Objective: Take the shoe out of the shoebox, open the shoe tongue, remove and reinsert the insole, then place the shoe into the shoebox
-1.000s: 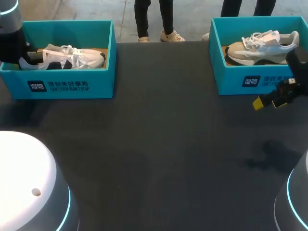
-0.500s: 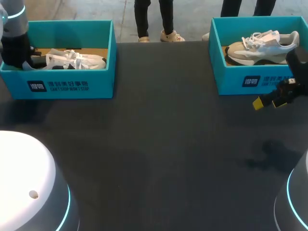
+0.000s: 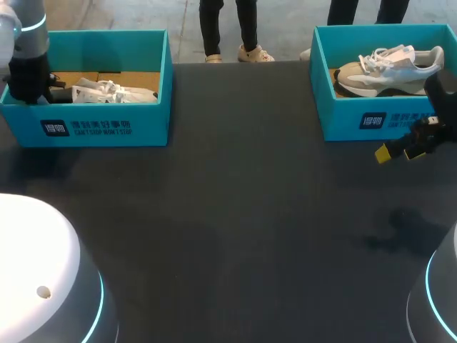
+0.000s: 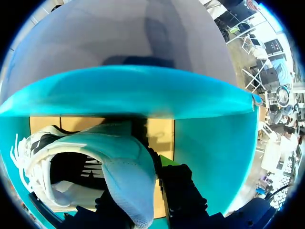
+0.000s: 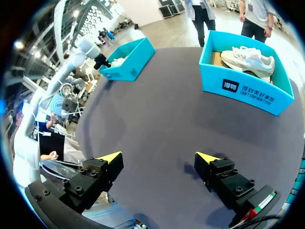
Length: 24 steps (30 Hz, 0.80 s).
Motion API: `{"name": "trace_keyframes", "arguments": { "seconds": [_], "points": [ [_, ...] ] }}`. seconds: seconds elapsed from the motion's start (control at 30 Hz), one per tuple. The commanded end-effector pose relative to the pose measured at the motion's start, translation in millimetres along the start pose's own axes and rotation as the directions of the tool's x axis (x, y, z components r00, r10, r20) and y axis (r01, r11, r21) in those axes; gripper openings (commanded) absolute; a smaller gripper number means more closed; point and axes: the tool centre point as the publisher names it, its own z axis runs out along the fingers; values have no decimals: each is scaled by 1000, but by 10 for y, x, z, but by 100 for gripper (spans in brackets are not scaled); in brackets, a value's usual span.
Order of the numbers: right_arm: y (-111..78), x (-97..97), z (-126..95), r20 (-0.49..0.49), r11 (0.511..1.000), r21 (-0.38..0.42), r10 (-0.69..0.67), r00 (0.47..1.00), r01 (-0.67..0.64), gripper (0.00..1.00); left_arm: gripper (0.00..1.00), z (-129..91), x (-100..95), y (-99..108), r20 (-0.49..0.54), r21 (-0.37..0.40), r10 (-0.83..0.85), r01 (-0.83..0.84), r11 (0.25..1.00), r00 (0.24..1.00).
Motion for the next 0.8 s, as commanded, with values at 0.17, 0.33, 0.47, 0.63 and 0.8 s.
{"name": "trace_keyframes", "arguments": {
  "seconds": [0.17,0.33,0.47,0.63,0.8],
  "points": [
    [-8,3,4,1,1000,-1,1,1000,-1,100,0,41,-25,19,-11,12,4,-4,1000,1000],
    [-8,3,4,1,1000,-1,1,1000,-1,100,0,67,-32,13,-18,19,5,-5,1000,1000],
    [-8,3,4,1,1000,-1,1,1000,-1,100,22,67,-35,5,-20,24,8,-7,1000,1000],
    [-8,3,4,1,1000,-1,1,1000,-1,100,27,63,-40,-3,-19,31,11,-10,999,1000],
    [-8,3,4,1,1000,-1,1,1000,-1,100,48,1,-41,-16,-12,24,16,-15,1000,1000]
  ]
}}
